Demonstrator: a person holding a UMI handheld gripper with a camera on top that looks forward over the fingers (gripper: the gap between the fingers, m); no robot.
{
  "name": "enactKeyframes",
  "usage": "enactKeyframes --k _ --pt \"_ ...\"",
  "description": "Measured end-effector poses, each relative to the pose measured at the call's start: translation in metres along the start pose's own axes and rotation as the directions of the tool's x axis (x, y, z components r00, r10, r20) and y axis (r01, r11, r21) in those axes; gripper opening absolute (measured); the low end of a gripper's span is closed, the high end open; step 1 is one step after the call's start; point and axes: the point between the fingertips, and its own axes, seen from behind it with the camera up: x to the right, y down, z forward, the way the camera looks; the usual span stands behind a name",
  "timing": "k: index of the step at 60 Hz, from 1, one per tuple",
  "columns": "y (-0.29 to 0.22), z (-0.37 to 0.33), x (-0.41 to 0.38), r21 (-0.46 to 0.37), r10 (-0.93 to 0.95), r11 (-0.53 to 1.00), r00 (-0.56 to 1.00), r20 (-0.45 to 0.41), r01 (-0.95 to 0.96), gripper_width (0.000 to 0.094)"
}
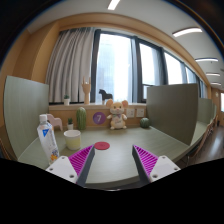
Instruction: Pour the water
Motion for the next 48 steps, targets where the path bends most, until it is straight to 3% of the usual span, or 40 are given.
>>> enactKeyframes --k 15,32,48 --pt "0.045 -0.030 -0.096 -0.018 -0.026 0.999 0.991 0.133 0.028 0.0770" --pt "0.042 -0.023 -0.191 0.010 -0.039 0.999 0.955 0.294 0.038 0.0777" --pt "0.032 0.027 -0.238 0.006 -0.069 0.997 0.937 0.343 0.071 0.0775"
